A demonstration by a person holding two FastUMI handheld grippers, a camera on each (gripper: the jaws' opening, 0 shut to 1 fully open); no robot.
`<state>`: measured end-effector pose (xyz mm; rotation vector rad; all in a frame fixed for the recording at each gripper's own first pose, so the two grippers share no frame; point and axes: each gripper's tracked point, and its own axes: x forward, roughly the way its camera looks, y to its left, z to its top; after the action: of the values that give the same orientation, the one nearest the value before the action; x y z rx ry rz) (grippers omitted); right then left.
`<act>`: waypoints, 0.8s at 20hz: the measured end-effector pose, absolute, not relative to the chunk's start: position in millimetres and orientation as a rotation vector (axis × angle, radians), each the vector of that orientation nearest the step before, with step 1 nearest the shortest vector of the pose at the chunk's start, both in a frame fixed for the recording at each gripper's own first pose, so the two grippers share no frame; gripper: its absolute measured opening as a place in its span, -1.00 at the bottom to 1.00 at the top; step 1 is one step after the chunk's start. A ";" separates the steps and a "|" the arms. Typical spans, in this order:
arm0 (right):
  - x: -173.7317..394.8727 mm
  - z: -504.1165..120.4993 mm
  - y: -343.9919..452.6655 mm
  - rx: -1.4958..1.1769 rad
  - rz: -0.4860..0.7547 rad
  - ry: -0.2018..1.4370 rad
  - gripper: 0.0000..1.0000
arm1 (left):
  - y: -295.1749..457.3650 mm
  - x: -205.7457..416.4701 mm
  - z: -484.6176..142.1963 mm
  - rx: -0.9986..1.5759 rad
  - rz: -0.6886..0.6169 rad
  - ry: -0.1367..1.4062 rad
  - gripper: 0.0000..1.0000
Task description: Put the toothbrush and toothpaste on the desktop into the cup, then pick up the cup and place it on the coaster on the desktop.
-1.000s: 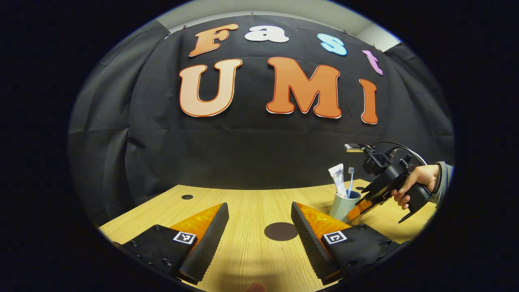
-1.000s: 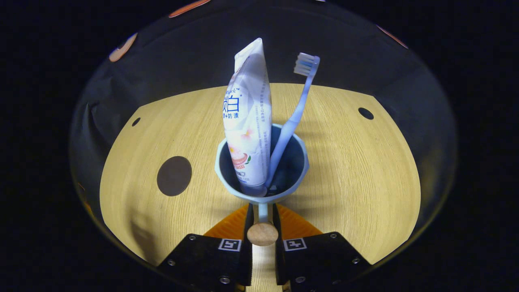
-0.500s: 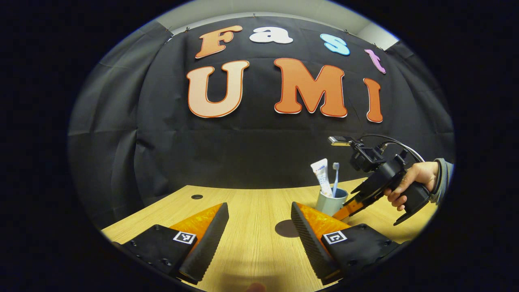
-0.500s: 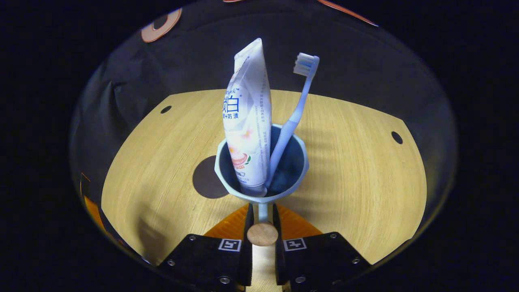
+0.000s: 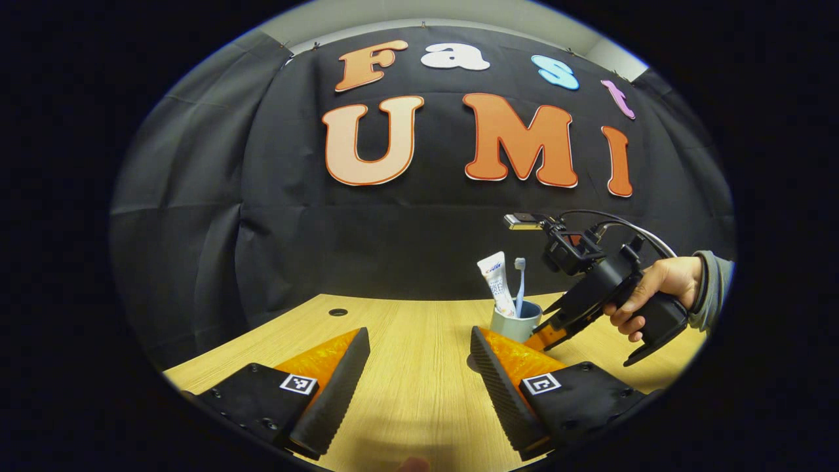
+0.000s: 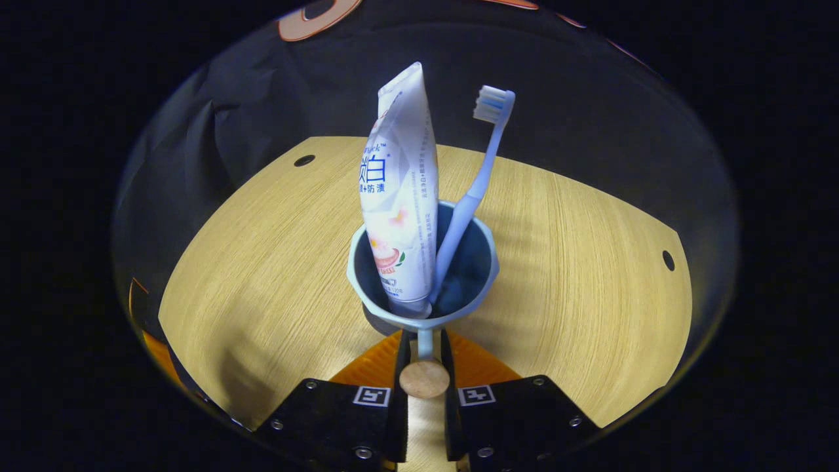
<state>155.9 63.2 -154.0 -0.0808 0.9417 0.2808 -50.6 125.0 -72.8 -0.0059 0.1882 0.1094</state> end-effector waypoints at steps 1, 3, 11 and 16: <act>156.1 -154.4 62.4 -0.089 0.290 0.950 -0.54 | 127.3 -51.1 -72.8 -0.010 0.115 0.185 0.96; 158.9 -153.3 57.6 -0.119 0.297 0.952 -0.54 | 128.9 -54.0 -75.4 -0.018 0.118 0.186 0.96; 156.7 -147.8 55.2 -0.104 0.330 0.929 -0.41 | 134.3 -54.8 -88.3 -0.044 0.122 0.214 0.96; 152.0 -125.8 37.5 -0.112 0.341 0.841 0.16 | 127.5 -48.1 -88.9 -0.045 0.121 0.216 0.96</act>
<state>152.0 37.5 -125.8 -0.1117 0.8413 0.3406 -48.1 127.5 -88.9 -0.0448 0.2162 0.1211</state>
